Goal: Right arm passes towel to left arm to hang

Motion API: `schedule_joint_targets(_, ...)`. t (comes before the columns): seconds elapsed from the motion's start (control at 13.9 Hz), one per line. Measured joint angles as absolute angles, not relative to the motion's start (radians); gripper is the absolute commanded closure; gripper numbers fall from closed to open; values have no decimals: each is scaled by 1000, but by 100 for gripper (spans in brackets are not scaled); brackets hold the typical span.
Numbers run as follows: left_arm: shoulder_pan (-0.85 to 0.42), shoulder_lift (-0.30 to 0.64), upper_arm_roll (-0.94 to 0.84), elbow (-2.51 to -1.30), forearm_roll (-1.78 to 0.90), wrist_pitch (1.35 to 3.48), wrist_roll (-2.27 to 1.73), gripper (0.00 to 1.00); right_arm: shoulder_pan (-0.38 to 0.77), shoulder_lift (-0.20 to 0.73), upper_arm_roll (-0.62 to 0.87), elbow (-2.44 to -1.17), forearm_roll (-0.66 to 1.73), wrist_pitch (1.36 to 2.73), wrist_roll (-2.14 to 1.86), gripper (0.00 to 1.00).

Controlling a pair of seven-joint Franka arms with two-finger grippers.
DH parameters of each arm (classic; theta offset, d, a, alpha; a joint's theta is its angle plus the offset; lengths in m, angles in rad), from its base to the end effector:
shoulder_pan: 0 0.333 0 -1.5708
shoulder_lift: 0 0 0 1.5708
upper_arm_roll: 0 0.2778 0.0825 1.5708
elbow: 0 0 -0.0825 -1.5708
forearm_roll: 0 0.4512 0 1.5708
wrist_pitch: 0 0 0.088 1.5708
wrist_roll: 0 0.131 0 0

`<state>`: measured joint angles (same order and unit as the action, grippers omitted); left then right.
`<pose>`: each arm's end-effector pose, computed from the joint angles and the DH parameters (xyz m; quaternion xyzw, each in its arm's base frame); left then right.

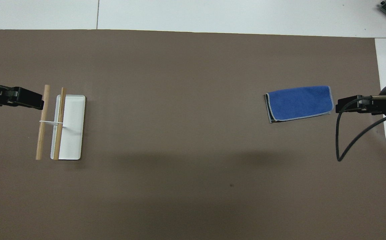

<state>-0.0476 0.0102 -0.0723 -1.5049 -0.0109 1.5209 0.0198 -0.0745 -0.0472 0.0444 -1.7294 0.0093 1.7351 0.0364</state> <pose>0.6154 -0.0754 0.5870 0.9975 -0.0701 0.0026 0.0059 0.6215 -0.0173 0.5200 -0.9991 0.0339 -0.0264 0.0036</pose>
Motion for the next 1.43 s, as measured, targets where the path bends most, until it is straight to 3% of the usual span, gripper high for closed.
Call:
schedule_joint_targets(0.43, -36, 10, -72, -1506, -11, 1521, 20, 0, -73, -48, 46, -1730, 9, 1715, 35, 0)
schedule_joint_targets(0.93, -36, 10, -72, -1506, -11, 1521, 20, 0, -148, -22, 44, -1810, 9, 1984, -181, 0)
schedule_joint_targets(1.43, -36, 10, -72, -1506, -11, 1521, 20, 0, -218, 128, 43, -1832, 9, 2165, -251, 0)
